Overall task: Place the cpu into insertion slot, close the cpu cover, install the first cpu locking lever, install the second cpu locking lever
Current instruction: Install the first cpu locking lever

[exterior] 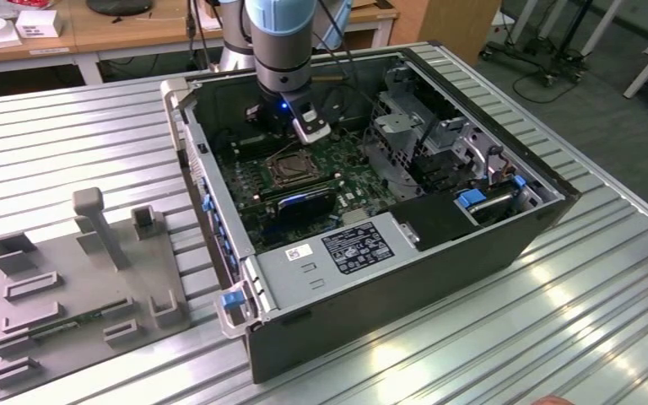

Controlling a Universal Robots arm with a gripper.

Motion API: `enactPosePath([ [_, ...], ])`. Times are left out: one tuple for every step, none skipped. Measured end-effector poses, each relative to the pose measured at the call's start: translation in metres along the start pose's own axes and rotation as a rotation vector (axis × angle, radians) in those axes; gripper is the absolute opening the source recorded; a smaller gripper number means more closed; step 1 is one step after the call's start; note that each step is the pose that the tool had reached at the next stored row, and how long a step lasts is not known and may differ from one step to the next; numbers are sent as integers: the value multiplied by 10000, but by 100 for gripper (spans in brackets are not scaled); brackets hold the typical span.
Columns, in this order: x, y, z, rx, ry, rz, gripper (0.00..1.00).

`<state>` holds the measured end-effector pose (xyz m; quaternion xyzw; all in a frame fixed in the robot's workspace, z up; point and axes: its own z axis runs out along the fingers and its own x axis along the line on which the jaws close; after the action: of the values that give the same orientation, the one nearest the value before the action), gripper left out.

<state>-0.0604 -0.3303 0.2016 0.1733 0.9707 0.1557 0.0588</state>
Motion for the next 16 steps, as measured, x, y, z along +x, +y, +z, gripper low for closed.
enactPosePath([
  [0, 0, -1, -3, 1, 2, 11],
  [0, 1, -5, -3, 2, 3, 11],
  [0, 3, -10, -6, 3, 5, 11],
  [0, 5, -16, -13, 4, 7, 11],
  [0, 7, -20, -25, 7, 10, 11],
  [-1, 8, -24, -31, 8, 10, 11],
  [-1, 10, -29, -33, 10, 10, 11],
  [-2, 13, -37, -34, 10, 9, 11],
  [-3, 16, -47, -35, 10, 10, 11],
  [-3, 20, -57, -34, 10, 10, 11],
  [-4, 23, -68, -34, 10, 10, 11],
  [-4, 26, -77, -34, 10, 10, 11],
  [-5, 28, -84, -33, 10, 10, 11],
  [-5, 29, -85, -36, 10, 10, 11],
  [-5, 29, -85, -36, 10, 10, 11],
  [-5, 29, -85, -40, 10, 10, 11],
])
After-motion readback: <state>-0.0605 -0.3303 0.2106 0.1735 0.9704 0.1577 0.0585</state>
